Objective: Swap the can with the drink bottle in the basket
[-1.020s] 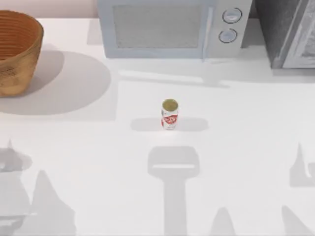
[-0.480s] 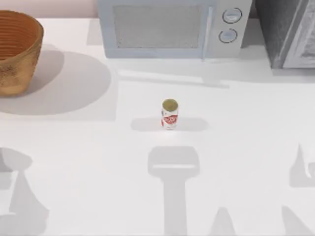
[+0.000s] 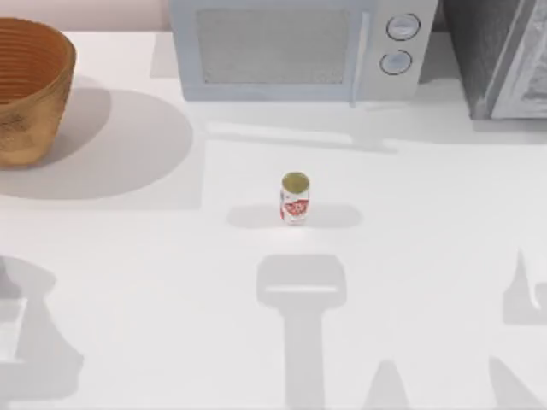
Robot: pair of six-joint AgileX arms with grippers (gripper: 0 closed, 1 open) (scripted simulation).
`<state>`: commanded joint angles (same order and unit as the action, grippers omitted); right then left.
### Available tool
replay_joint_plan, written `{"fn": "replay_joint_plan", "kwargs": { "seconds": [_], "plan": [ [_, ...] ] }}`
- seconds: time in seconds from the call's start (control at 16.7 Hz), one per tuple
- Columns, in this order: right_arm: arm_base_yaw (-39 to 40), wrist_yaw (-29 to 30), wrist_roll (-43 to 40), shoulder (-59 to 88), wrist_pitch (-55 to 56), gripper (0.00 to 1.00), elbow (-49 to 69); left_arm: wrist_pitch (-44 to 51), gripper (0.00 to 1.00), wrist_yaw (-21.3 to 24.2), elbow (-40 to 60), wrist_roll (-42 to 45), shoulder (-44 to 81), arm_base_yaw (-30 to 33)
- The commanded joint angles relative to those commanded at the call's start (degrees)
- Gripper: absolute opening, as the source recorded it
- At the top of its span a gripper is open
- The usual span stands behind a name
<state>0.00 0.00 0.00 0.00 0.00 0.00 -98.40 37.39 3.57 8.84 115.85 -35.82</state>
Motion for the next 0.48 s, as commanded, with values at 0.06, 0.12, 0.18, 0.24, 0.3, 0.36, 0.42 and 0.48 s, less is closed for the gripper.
{"fn": "replay_joint_plan", "kwargs": {
  "seconds": [0.06, 0.12, 0.18, 0.24, 0.3, 0.36, 0.42, 0.48],
  "plan": [
    [0.0, 0.0, 0.0, 0.0, 0.0, 1.00, 0.0, 0.6, 1.00, -1.2, 1.4, -0.4, 0.6, 1.2],
    [0.0, 0.0, 0.0, 0.0, 0.0, 1.00, 0.0, 1.3, 1.00, -2.6, 3.1, -0.8, 1.2, 2.7],
    [0.0, 0.0, 0.0, 0.0, 0.0, 1.00, 0.0, 2.1, 1.00, -4.0, 4.8, -1.2, 1.9, 4.2],
    [0.0, 0.0, 0.0, 0.0, 0.0, 1.00, 0.0, 2.8, 1.00, -5.4, 6.4, -1.6, 2.6, 5.6],
    [0.0, 0.0, 0.0, 0.0, 0.0, 1.00, 0.0, 3.4, 1.00, -6.6, 7.8, -1.9, 3.2, 6.9],
    [0.0, 0.0, 0.0, 0.0, 0.0, 1.00, 0.0, 3.9, 1.00, -7.6, 8.9, -2.2, 3.6, 7.8],
    [0.0, 0.0, 0.0, 0.0, 0.0, 1.00, 0.0, 4.2, 1.00, -8.1, 9.5, -2.3, 3.9, 8.3],
    [0.0, 0.0, 0.0, 0.0, 0.0, 1.00, 0.0, 4.2, 1.00, -8.1, 9.6, -2.3, 3.9, 8.4]
  ]
}}
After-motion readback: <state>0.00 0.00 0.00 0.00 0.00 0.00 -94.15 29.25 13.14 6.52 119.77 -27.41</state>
